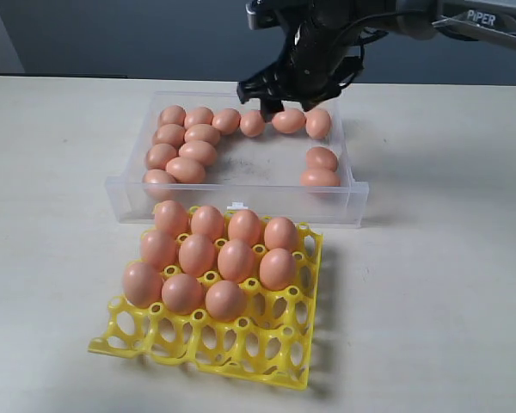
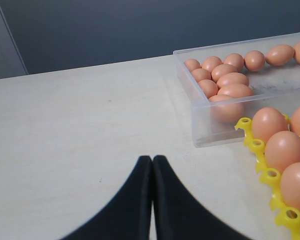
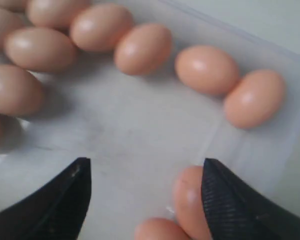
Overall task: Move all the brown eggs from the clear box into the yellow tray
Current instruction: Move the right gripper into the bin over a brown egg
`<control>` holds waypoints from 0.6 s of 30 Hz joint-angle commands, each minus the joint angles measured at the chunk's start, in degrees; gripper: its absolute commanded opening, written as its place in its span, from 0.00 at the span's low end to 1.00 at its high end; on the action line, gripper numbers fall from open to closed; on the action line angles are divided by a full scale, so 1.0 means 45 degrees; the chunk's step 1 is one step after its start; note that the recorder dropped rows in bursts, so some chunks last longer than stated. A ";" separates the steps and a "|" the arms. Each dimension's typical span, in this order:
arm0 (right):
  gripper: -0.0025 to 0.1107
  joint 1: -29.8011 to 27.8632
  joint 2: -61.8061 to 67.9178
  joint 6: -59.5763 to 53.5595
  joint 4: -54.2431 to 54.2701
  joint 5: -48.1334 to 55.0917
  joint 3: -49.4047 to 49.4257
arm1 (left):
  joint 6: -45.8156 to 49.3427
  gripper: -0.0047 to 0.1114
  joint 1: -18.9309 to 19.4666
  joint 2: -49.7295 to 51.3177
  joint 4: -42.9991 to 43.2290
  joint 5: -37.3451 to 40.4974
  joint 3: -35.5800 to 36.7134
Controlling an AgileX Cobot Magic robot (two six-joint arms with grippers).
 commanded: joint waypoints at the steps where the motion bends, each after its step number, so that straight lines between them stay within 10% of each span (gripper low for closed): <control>1: 0.56 -0.0104 0.0337 0.0356 -0.1717 0.0455 -0.0518 | -0.0006 0.04 0.0053 -0.0062 0.0000 -0.0109 0.0050; 18: 0.56 -0.0383 0.3081 0.2460 -0.2305 -0.2874 -0.2003 | -0.0006 0.04 0.0053 -0.0062 0.0000 -0.0109 0.0050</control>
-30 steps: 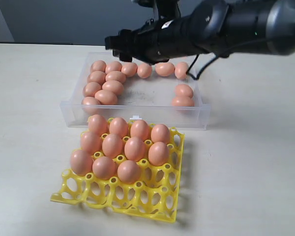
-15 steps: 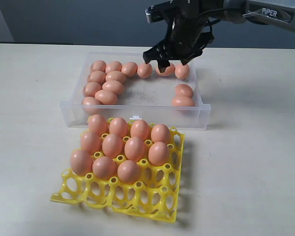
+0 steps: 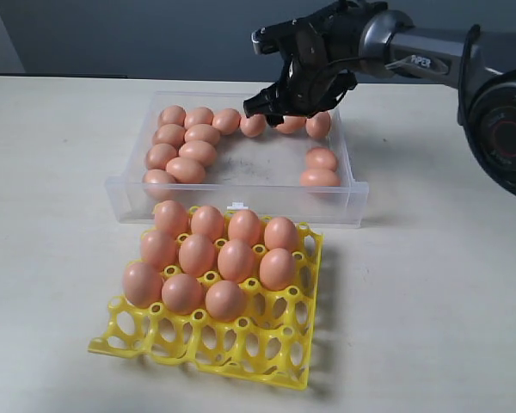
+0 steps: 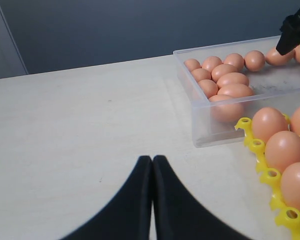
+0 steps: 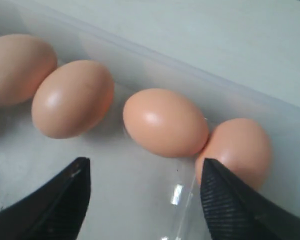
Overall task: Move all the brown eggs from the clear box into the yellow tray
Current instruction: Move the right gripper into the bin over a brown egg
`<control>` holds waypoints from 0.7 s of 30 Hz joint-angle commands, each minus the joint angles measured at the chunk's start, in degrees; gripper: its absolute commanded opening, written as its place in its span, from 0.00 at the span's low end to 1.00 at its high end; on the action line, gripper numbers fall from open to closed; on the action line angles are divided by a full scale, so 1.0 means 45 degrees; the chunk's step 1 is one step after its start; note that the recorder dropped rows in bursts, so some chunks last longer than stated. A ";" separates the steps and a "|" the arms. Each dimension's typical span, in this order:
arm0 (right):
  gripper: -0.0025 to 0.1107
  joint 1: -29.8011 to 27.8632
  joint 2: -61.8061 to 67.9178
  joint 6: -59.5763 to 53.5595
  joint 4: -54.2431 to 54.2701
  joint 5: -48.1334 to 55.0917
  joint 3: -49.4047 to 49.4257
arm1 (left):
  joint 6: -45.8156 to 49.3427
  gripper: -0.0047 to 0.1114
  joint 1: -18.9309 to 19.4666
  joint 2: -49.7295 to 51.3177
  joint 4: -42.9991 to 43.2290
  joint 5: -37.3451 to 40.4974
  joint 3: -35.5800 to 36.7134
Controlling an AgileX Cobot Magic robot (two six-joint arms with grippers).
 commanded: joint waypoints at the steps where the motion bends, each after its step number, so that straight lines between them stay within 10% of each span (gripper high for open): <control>1: 0.56 -0.0130 0.0675 0.0407 -0.0020 -0.0787 -0.0763 | -0.0006 0.04 0.0053 -0.0062 0.0000 -0.0109 0.0050; 21: 0.56 -0.0500 0.1623 -0.0414 0.1469 -0.0254 -0.1517 | -0.0006 0.04 0.0053 -0.0062 0.0000 -0.0109 0.0050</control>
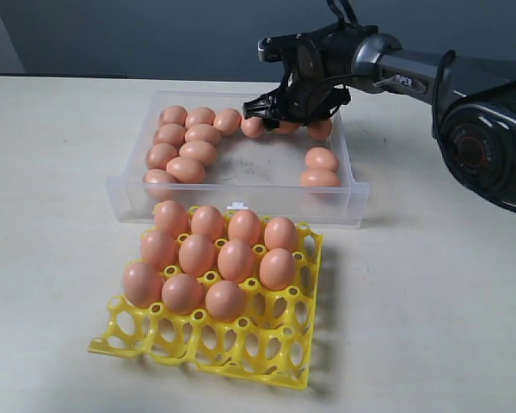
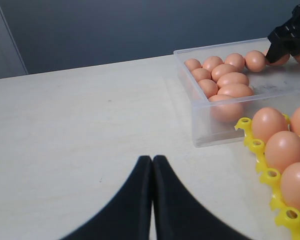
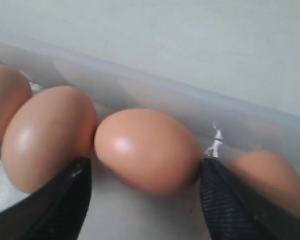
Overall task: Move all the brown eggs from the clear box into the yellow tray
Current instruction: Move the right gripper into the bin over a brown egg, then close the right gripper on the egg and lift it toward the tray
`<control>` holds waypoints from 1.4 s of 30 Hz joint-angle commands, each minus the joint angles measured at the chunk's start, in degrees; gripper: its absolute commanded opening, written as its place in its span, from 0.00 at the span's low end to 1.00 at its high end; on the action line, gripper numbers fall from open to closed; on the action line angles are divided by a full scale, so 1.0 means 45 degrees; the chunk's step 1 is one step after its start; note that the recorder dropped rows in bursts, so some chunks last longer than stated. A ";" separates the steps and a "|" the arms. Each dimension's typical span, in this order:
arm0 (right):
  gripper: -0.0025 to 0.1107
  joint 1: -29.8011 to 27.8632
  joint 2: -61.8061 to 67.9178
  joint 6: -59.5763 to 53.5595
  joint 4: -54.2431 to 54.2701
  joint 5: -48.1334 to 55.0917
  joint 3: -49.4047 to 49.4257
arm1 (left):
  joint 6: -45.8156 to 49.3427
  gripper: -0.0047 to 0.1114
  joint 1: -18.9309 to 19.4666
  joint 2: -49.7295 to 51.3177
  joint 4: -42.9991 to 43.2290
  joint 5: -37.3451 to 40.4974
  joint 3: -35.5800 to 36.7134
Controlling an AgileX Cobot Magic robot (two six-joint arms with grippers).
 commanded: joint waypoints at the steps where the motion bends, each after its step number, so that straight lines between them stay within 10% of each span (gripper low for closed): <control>1: 0.56 -0.0107 0.0089 -0.0366 0.0408 -0.0131 -0.0044 | -0.0006 0.04 0.0053 -0.0062 0.0000 -0.0109 0.0050; 8: 0.55 -0.0107 0.0141 -0.0366 0.1650 -0.0899 -0.0044 | -0.0006 0.04 0.0053 -0.0062 0.0000 -0.0109 0.0050; 14: 0.33 -0.0107 0.0285 -0.0366 0.1650 -0.0878 -0.0044 | -0.0006 0.04 0.0053 -0.0062 0.0000 -0.0109 0.0050; 24: 0.56 -0.0107 0.0285 -0.0451 0.3048 -0.1248 -0.0044 | -0.0006 0.04 0.0053 -0.0062 0.0000 -0.0109 0.0050; 42: 0.56 -0.0034 0.0000 -0.3051 0.6931 -0.0624 -0.0044 | -0.0006 0.04 0.0053 -0.0062 0.0000 -0.0109 0.0050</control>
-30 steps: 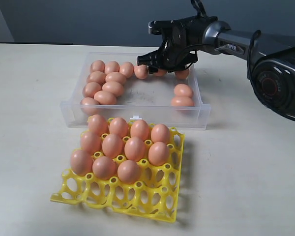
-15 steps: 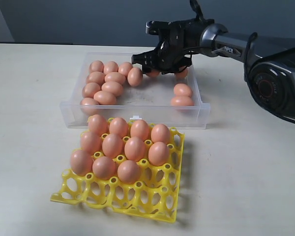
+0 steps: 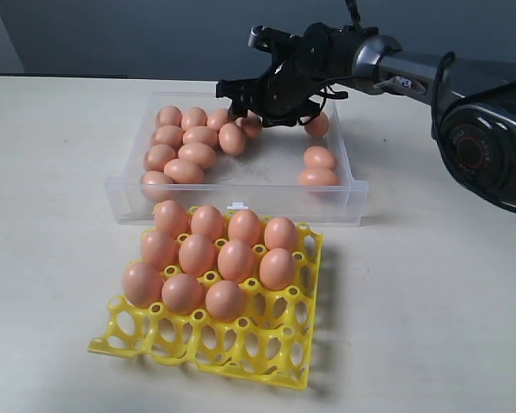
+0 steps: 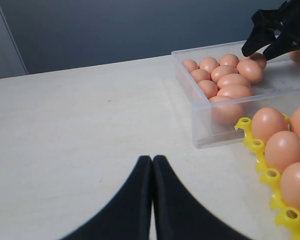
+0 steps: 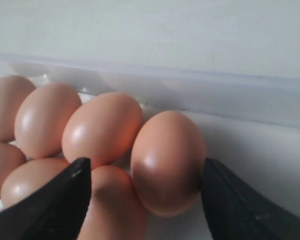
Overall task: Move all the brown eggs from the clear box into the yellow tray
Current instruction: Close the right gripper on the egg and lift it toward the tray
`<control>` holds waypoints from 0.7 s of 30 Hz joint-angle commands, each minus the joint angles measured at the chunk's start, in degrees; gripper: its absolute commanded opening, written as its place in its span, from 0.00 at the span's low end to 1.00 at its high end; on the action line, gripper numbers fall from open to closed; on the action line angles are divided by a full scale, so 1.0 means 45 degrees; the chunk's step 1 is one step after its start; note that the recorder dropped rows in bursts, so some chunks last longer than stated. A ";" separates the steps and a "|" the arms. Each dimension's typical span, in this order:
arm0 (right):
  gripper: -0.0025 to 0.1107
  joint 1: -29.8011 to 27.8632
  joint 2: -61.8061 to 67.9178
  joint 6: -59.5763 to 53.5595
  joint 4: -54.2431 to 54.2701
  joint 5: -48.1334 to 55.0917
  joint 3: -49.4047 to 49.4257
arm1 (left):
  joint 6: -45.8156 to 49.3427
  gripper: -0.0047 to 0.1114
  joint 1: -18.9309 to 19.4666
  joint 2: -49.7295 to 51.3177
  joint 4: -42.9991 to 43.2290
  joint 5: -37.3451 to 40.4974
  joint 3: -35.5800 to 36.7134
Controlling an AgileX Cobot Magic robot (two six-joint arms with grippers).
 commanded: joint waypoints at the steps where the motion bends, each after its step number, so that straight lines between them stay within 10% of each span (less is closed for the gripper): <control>1: 0.56 0.0074 -0.0034 -0.0744 0.0178 0.0415 0.0011 | -0.0006 0.04 0.0053 -0.0062 0.0000 -0.0109 0.0050; 21: 0.56 0.0992 0.0004 -0.1347 -0.0985 0.2496 0.0011 | -0.0006 0.04 0.0053 -0.0062 0.0000 -0.0109 0.0050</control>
